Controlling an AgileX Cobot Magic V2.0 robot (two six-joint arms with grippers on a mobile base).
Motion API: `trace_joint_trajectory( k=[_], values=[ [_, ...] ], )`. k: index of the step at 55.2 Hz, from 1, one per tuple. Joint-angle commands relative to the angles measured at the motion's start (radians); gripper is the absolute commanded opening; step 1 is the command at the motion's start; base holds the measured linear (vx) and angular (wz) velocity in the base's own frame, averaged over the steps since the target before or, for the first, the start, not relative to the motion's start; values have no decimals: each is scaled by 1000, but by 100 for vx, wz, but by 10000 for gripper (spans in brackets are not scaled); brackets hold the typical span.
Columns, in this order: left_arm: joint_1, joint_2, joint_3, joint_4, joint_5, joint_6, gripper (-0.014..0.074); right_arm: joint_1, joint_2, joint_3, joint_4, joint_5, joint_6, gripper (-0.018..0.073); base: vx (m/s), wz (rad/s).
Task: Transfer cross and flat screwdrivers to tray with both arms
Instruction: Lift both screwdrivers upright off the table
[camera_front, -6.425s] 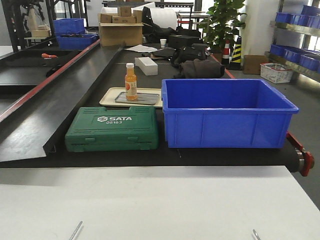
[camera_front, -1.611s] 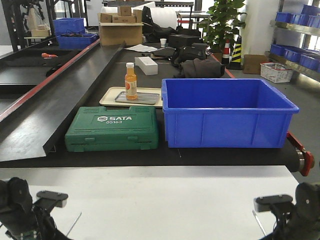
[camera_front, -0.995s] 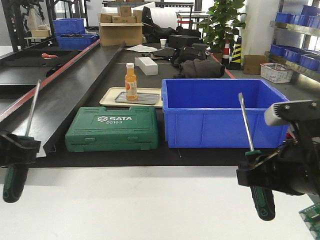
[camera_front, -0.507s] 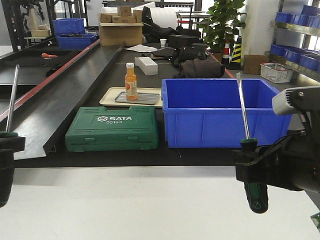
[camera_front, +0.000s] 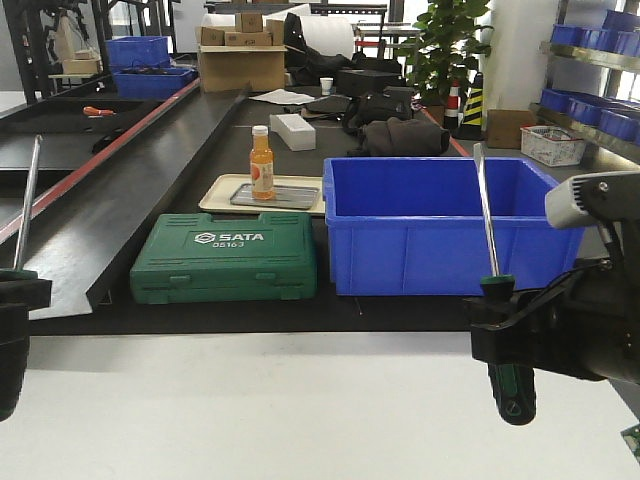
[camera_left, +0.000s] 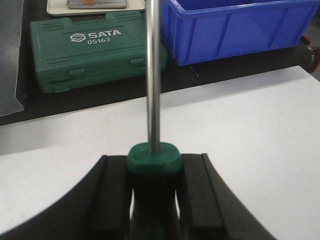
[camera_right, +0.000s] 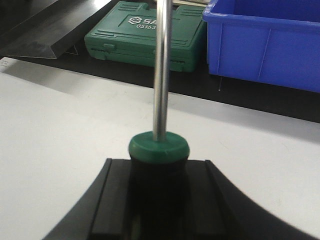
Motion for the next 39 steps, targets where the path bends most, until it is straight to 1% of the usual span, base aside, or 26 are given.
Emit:
trace_joint_trajectory(
  k=[1,26,39],
  values=[
    [-3,-22,-30,-29,-76,-9,-3,-2,-26,-32,4,-87,-6,-8,0,0],
    [-3,-22,-30,-29,-76,-9,-3,-2,-26,-28,5,-85,-6,-8,0,0],
    [-3,-19,-30,-29,-76,-9,-3,-2,-25,-28,5,-85,-6,-8,-8,-3]
  ],
)
